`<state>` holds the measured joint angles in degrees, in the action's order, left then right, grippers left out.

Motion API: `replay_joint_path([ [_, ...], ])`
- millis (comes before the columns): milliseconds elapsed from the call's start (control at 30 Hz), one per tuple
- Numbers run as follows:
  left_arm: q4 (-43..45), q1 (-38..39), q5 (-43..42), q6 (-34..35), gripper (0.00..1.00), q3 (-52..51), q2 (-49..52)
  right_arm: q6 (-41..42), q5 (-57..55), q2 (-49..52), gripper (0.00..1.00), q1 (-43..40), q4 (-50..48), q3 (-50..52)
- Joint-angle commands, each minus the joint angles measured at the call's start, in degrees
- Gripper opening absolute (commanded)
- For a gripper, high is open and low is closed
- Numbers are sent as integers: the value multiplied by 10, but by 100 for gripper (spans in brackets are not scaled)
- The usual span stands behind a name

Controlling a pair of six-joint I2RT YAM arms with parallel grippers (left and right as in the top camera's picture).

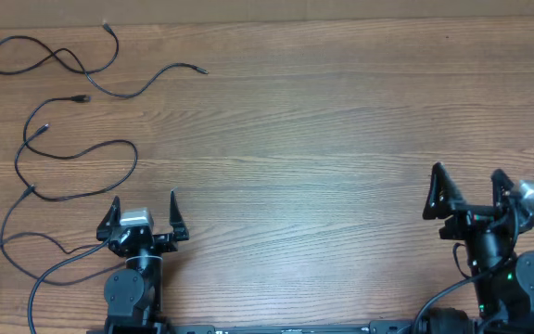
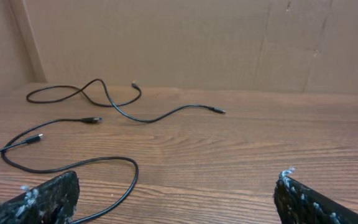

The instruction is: Untangle cables

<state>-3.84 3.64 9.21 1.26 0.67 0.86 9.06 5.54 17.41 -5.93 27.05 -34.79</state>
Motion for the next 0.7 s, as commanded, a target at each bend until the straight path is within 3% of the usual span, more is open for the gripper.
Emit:
replay_joint_path([
  [0, 1, -2, -3, -11, 99, -4, -7, -6, 1, -15, 100, 3, -1, 23],
  [333, 1, -2, -3, -11, 99, -4, -7, -6, 9, -69, 100, 3, -37, 66],
  [667, 1, -2, -3, -11, 100, -4, -7, -6, 52, -172, 100, 3, -166, 203],
])
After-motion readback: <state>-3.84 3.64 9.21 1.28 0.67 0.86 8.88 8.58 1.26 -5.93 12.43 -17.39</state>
